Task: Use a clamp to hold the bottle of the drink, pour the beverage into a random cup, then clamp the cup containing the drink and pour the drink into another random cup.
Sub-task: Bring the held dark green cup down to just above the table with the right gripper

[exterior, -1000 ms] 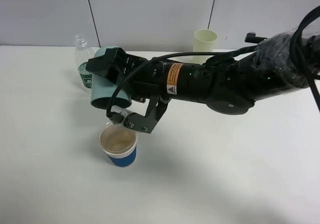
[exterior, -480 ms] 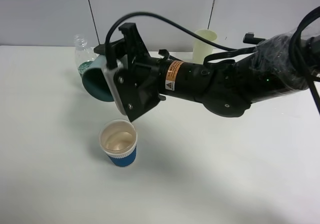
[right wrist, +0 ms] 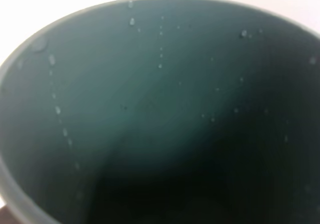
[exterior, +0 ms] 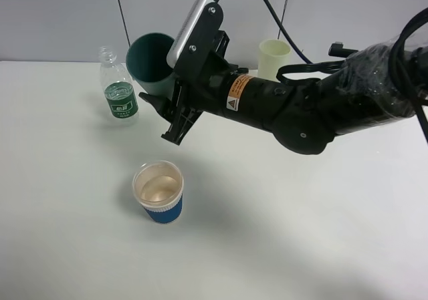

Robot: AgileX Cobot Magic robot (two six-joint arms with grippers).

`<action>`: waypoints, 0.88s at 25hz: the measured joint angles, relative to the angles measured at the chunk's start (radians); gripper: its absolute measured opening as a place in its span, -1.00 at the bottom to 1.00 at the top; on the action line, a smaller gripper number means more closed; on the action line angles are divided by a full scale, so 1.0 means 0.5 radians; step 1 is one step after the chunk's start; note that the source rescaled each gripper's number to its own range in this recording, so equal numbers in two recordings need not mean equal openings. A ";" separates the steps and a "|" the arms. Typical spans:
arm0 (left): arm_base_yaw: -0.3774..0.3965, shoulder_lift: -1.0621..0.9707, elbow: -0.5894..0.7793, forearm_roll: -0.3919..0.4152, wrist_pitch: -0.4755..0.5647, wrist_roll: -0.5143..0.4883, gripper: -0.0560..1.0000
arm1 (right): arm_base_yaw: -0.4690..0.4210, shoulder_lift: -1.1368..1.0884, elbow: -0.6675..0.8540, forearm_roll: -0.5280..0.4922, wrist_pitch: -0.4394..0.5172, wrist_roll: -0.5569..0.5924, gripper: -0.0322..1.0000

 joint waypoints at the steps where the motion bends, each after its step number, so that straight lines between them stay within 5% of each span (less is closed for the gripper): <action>1: 0.000 0.000 0.000 0.000 0.000 0.000 1.00 | 0.000 0.000 0.000 0.025 0.000 0.083 -0.94; 13: 0.000 0.000 0.000 0.000 0.000 0.000 1.00 | -0.201 0.000 0.027 0.072 0.064 0.686 -0.94; 22: 0.000 0.000 0.000 0.000 0.000 0.000 1.00 | -0.442 0.000 0.276 0.023 -0.076 0.735 -0.94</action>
